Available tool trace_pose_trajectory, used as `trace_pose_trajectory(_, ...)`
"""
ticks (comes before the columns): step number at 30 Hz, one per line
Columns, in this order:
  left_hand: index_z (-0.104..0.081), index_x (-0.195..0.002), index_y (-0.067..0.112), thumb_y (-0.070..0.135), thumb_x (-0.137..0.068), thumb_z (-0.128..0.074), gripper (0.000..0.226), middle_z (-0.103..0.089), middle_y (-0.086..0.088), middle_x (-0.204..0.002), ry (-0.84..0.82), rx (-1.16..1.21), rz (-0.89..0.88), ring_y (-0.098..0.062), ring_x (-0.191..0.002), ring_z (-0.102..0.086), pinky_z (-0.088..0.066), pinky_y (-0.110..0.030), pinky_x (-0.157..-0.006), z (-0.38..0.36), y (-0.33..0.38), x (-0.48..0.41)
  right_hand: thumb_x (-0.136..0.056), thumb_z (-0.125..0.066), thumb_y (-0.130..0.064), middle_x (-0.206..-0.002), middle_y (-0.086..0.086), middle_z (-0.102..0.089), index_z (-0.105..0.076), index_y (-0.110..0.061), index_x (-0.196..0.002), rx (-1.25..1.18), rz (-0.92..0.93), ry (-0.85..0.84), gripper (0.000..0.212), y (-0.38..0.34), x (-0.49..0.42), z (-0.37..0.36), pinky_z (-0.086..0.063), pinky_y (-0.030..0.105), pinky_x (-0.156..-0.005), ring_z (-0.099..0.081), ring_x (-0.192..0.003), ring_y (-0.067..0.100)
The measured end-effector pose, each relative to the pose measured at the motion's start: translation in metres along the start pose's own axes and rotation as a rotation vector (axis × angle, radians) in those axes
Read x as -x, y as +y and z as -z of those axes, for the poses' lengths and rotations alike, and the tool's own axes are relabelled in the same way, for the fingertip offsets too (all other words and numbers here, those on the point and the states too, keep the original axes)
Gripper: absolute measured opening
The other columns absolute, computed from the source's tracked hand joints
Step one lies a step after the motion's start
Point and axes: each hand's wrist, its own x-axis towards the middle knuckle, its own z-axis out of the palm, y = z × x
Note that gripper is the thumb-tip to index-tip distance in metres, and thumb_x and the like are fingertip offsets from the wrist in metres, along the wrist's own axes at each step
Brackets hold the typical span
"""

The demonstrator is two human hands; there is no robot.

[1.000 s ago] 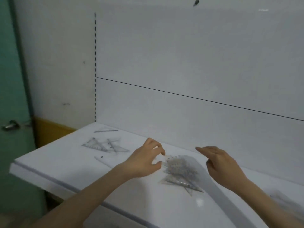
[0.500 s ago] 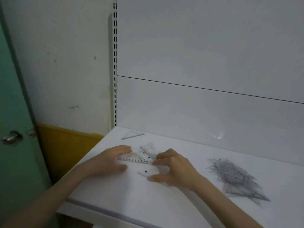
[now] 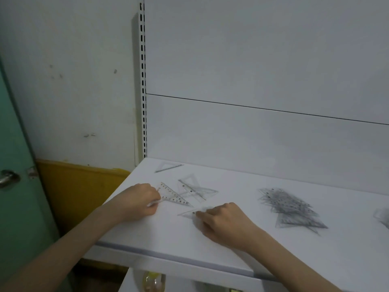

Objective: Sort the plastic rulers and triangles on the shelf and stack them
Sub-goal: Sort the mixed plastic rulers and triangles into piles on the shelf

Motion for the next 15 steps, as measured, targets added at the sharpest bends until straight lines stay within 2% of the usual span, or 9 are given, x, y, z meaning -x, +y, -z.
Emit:
trace_pose_trajectory(1,-0.061,-0.111,0.018,0.027,-0.095,-0.040,0.028,-0.062,0.001,-0.112,0.015,-0.036,0.010,-0.013,-0.105,-0.053,-0.041,-0.028,-0.091,0.001,0.005,0.003,-0.066,-0.060,-0.020,-0.047,-0.005,-0.048,-0.057,-0.020,-0.066,0.045,0.004,0.012,0.003,-0.003,0.002,0.000,-0.022,0.021,-0.038,-0.045,-0.037,0.022)
trace_pose_trajectory(4,-0.044,-0.134,0.021,0.016,-0.097,-0.035,0.038,-0.052,0.001,-0.128,0.069,-0.078,0.061,-0.014,-0.115,-0.048,-0.040,-0.027,-0.095,0.001,0.015,0.012,-0.053,-0.063,-0.013,-0.048,-0.007,-0.048,-0.058,-0.019,-0.067,0.129,-0.014,0.066,0.017,-0.010,0.010,0.005,-0.012,0.020,-0.042,-0.042,-0.036,0.017)
trace_pose_trajectory(6,-0.042,-0.137,0.021,0.011,-0.096,-0.039,0.042,-0.051,0.000,-0.128,0.114,-0.075,0.099,-0.015,-0.114,-0.048,-0.042,-0.026,-0.091,0.002,0.018,0.018,-0.045,-0.065,-0.008,-0.049,-0.007,-0.048,-0.057,-0.020,-0.068,0.135,-0.035,0.098,0.028,-0.013,0.015,0.009,-0.012,0.020,-0.042,-0.041,-0.038,0.016)
trace_pose_trajectory(8,-0.062,-0.115,0.017,0.007,-0.082,-0.064,0.034,-0.062,0.001,-0.108,0.281,-0.094,0.015,-0.013,-0.097,-0.058,-0.050,-0.023,-0.073,0.006,0.020,0.023,-0.043,-0.065,-0.008,-0.051,-0.007,-0.050,-0.059,-0.021,-0.070,0.124,-0.050,0.124,0.031,-0.014,0.018,0.012,-0.017,0.019,-0.041,-0.043,-0.040,0.015)
trace_pose_trajectory(9,-0.070,-0.096,0.015,0.003,-0.066,-0.079,0.034,-0.065,0.002,-0.091,0.365,-0.080,-0.030,-0.012,-0.081,-0.062,-0.052,-0.021,-0.058,0.004,0.016,0.024,-0.044,-0.065,-0.009,-0.050,-0.007,-0.051,-0.060,-0.022,-0.070,0.110,-0.062,0.144,0.030,-0.014,0.019,0.013,-0.019,0.019,-0.040,-0.043,-0.040,0.015)
trace_pose_trajectory(10,-0.073,-0.083,0.014,-0.001,-0.052,-0.086,0.037,-0.065,0.003,-0.078,0.441,-0.070,-0.073,-0.012,-0.070,-0.063,-0.050,-0.021,-0.047,0.001,0.011,0.025,-0.045,-0.064,-0.009,-0.050,-0.008,-0.052,-0.062,-0.023,-0.070,0.074,-0.083,0.169,0.028,-0.014,0.019,0.014,-0.021,0.019,-0.039,-0.044,-0.040,0.015)
trace_pose_trajectory(11,-0.074,-0.078,0.012,-0.004,-0.048,-0.087,0.036,-0.065,0.002,-0.073,0.493,-0.044,-0.096,-0.012,-0.067,-0.062,-0.049,-0.020,-0.043,0.001,0.008,0.025,-0.049,-0.064,-0.010,-0.050,-0.008,-0.054,-0.064,-0.024,-0.070,0.025,-0.106,0.220,0.025,-0.012,0.020,0.013,-0.024,0.018,-0.038,-0.046,-0.040,0.015)
trace_pose_trajectory(13,-0.073,-0.082,0.008,0.001,-0.068,-0.074,0.016,-0.065,-0.001,-0.074,0.564,-0.016,-0.121,-0.010,-0.074,-0.054,-0.052,-0.024,-0.045,0.002,0.004,0.026,-0.066,-0.062,-0.013,-0.056,-0.010,-0.062,-0.069,-0.025,-0.077,-0.158,-0.207,0.342,0.017,-0.011,0.021,0.016,-0.037,0.019,-0.040,-0.055,-0.045,0.012)
trace_pose_trajectory(15,-0.072,-0.087,0.007,0.011,-0.082,-0.055,0.018,-0.065,-0.002,-0.076,0.620,0.053,-0.100,-0.011,-0.076,-0.053,-0.054,-0.027,-0.050,0.006,0.004,0.025,-0.084,-0.059,-0.015,-0.072,-0.010,-0.071,-0.070,-0.020,-0.087,-0.572,-0.393,0.403,0.013,-0.011,0.020,0.025,-0.053,0.022,-0.057,-0.068,-0.063,0.009)
